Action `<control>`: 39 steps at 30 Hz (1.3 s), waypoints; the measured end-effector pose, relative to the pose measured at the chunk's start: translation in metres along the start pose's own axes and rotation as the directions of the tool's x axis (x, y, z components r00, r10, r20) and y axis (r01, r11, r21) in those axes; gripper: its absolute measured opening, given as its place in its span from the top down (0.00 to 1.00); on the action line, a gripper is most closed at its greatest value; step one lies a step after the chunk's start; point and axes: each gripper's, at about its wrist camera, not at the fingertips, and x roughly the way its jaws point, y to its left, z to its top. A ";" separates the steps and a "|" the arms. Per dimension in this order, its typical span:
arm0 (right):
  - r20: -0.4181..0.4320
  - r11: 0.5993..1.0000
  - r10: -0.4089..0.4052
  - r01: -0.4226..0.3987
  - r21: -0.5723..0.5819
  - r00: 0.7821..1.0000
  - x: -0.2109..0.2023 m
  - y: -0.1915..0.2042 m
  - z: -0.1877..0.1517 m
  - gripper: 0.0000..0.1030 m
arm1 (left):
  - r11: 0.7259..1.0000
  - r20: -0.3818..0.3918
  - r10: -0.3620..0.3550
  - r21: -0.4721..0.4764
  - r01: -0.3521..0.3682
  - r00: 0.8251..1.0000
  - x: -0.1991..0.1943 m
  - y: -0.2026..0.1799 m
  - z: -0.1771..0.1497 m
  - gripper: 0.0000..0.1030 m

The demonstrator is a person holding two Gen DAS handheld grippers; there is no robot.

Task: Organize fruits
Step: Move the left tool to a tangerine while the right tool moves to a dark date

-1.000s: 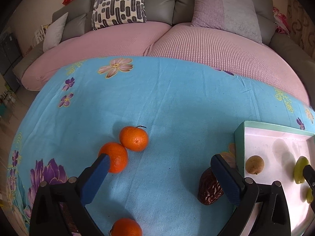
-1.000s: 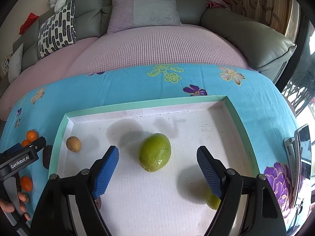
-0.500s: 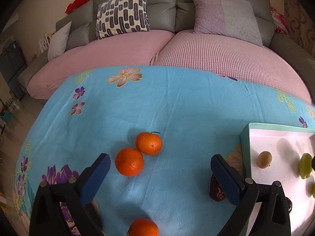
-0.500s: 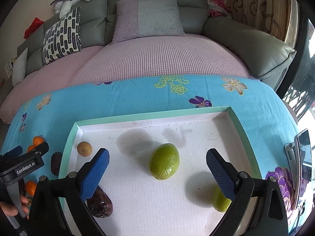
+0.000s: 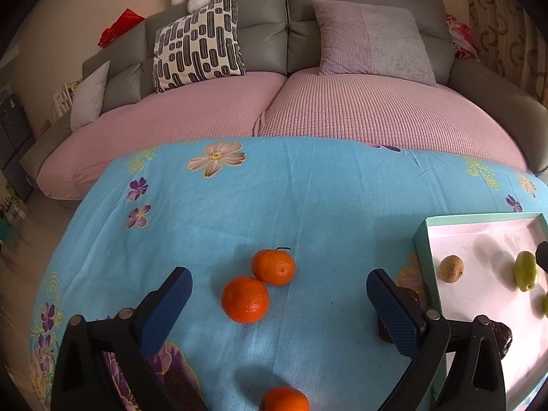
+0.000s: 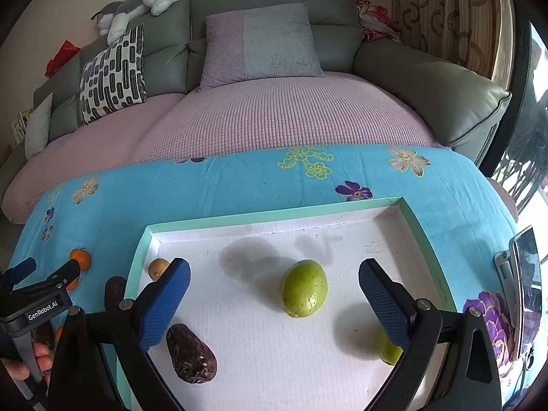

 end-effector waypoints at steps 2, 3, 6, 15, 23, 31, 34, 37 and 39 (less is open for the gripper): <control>-0.005 1.000 0.013 -0.013 0.013 1.000 0.000 0.002 0.001 0.04 | 0.999 -0.005 -0.033 0.004 0.033 0.999 0.001 0.002 0.002 0.00; -0.010 1.000 0.021 -0.021 0.017 1.000 0.001 0.004 0.001 0.04 | 0.999 -0.015 -0.042 0.004 0.042 0.999 0.002 0.003 0.003 0.00; -0.027 0.999 0.036 -0.035 0.029 0.999 0.003 0.009 0.002 0.04 | 0.997 -0.027 -0.070 -0.020 0.070 0.997 0.005 0.010 0.005 0.00; -0.055 0.999 0.036 -0.037 -0.013 0.998 0.010 0.034 0.005 0.04 | 0.991 -0.052 -0.125 -0.047 0.123 0.991 0.010 0.030 0.011 0.00; -0.046 0.995 0.099 -0.099 0.002 0.994 0.012 0.052 0.008 0.04 | 0.974 -0.061 -0.115 -0.202 0.101 0.991 0.012 0.090 0.013 0.01; -0.033 0.976 0.207 -0.209 -0.056 0.978 0.006 0.093 0.010 0.17 | 0.961 -0.091 -0.149 -0.248 0.123 0.985 0.010 0.103 0.005 0.11; -0.055 0.963 0.245 -0.250 -0.100 0.968 0.006 0.112 0.007 0.26 | 0.960 -0.108 -0.174 -0.239 0.144 0.979 0.012 0.098 0.002 0.14; -0.081 0.946 0.290 -0.298 -0.124 0.954 0.006 0.128 0.003 0.27 | 0.957 -0.131 -0.194 -0.242 0.158 0.972 0.017 0.095 -0.002 0.19; -0.106 0.937 0.303 -0.317 -0.147 0.947 0.008 0.138 -0.002 0.30 | 0.955 -0.147 -0.204 -0.249 0.164 0.968 0.020 0.095 -0.005 0.22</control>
